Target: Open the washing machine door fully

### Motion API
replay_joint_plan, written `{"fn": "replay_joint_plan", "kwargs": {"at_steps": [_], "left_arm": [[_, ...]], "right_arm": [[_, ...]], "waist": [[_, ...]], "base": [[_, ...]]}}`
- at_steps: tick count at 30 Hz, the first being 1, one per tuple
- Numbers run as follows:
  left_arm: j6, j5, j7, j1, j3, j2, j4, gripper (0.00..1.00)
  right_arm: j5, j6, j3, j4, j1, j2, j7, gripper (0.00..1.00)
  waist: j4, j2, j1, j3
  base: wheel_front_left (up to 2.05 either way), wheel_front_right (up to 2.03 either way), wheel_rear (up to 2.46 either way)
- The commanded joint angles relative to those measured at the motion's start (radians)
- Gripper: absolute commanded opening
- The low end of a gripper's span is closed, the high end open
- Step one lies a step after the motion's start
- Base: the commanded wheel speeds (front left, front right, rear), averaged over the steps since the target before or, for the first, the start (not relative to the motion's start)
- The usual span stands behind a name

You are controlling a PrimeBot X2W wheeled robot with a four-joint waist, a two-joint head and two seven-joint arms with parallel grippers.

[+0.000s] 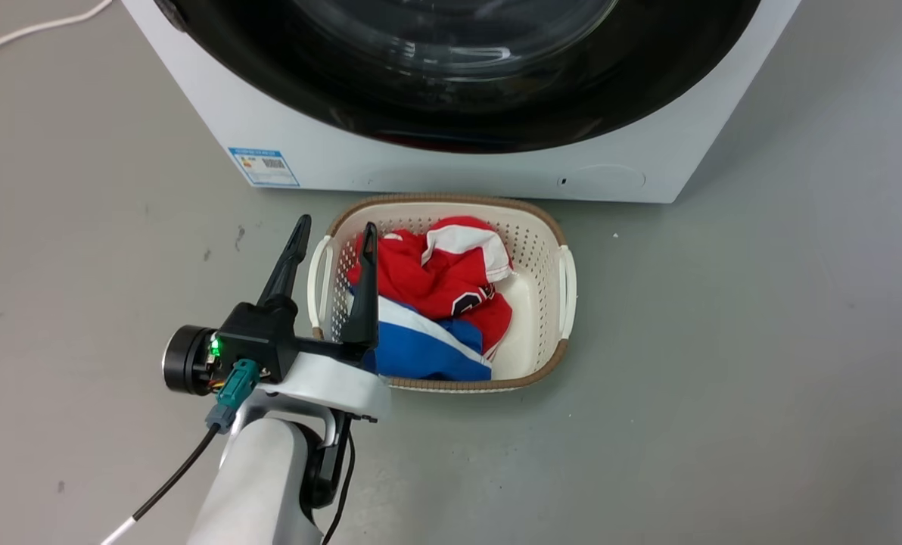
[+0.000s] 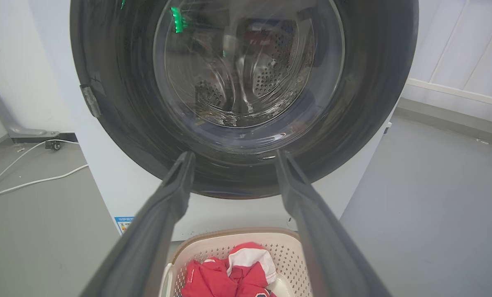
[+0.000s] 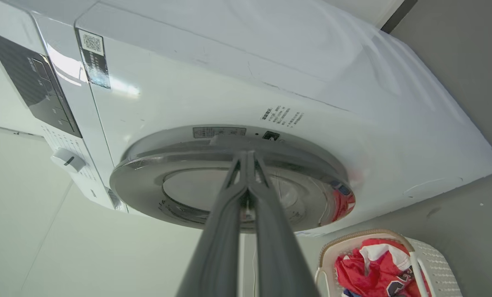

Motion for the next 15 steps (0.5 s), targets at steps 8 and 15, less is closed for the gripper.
{"fn": "replay_joint_plan", "kwargs": {"at_steps": [8, 15], "left_arm": [[0.022, -0.015, -0.003, -0.055, -0.037, -0.001, -0.033, 1.0], [0.041, -0.018, -0.003, -0.096, -0.069, -0.001, -0.06, 1.0]], "right_arm": [[-0.09, 0.0, 0.086, 0.068, -0.231, -0.014, 0.106, 0.0], [-0.179, 0.0, 0.123, 0.149, -0.405, 0.008, 0.136, 0.0]], "waist": [[0.028, -0.0001, -0.0001, 0.079], [0.048, -0.0001, -0.0001, 0.148]], "base": [[0.0, 0.0, 0.0], [0.0, 0.0, 0.0]]}}
